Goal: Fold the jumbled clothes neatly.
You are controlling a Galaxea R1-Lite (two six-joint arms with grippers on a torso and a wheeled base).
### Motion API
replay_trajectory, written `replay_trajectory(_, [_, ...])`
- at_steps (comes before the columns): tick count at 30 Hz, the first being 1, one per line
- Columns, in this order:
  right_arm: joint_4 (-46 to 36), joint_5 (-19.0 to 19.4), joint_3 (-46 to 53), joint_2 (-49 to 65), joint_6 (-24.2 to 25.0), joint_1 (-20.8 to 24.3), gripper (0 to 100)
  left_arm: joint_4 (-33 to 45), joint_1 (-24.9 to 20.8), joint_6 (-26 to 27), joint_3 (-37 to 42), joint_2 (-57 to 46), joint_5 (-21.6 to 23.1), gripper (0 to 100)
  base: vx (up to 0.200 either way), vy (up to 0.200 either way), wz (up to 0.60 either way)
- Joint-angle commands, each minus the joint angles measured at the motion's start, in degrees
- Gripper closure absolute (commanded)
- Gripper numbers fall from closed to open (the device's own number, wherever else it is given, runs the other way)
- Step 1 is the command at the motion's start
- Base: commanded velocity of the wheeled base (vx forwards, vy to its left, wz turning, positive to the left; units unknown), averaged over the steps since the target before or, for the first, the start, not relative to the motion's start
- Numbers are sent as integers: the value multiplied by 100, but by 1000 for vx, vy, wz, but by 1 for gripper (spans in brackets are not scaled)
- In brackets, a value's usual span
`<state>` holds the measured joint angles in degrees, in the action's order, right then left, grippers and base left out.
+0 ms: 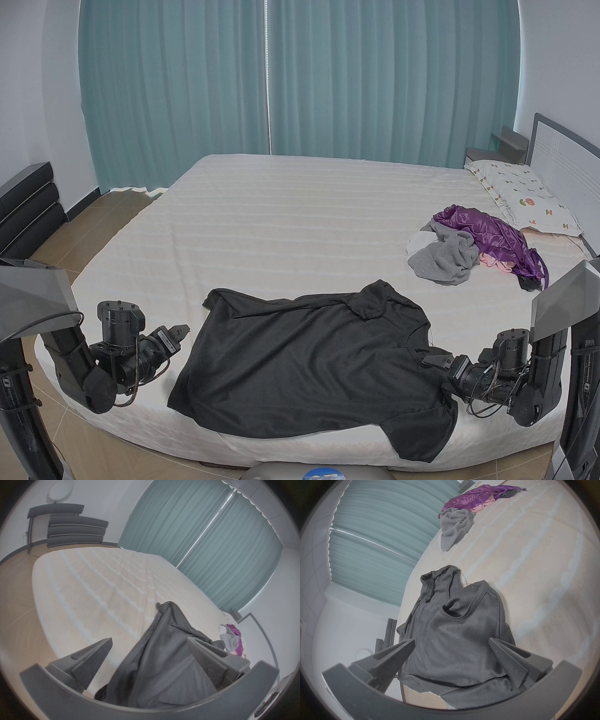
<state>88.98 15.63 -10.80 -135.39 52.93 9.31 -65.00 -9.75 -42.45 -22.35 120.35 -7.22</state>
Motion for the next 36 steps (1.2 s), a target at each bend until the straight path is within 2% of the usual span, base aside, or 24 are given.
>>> replay_trajectory(1, [93, 2, -19, -14, -2, -9, 0, 58, 17, -36, -472, 156, 291, 0, 0, 0, 0])
replay_trajectory(4, [93, 2, -10, -31, -20, 0, 0, 66, 26, -36, -833, 349, 432, 0, 0, 0, 0])
replay_trajectory(5, [93, 2, -1, -23, -20, 9, 0, 119, 44, -9, -1264, 622, 546, 0, 0, 0, 0])
replay_trajectory(11, [85, 10, -19, -23, -11, 18, 0, 480, 44, 26, -2687, 1492, 959, 0, 0, 0, 0])
replay_trajectory(15, [85, 10, -19, -31, -20, 27, 0, 567, 35, 35, -3355, 1826, 1056, 0, 0, 0, 0])
replay_trajectory(21, [85, 10, 8, -49, -29, 71, 0, 901, 123, 342, -4375, 2406, 1152, 0, 0, 0, 0])
replay_trajectory(26, [93, 2, 17, -58, -29, 106, 0, 954, 149, -53, -4876, 2713, 1126, 0, 0, 0, 0])
replay_trajectory(36, [85, -16, 61, -58, -29, 176, 0, 954, 175, -71, -4885, 2863, 1196, 0, 0, 0, 0])
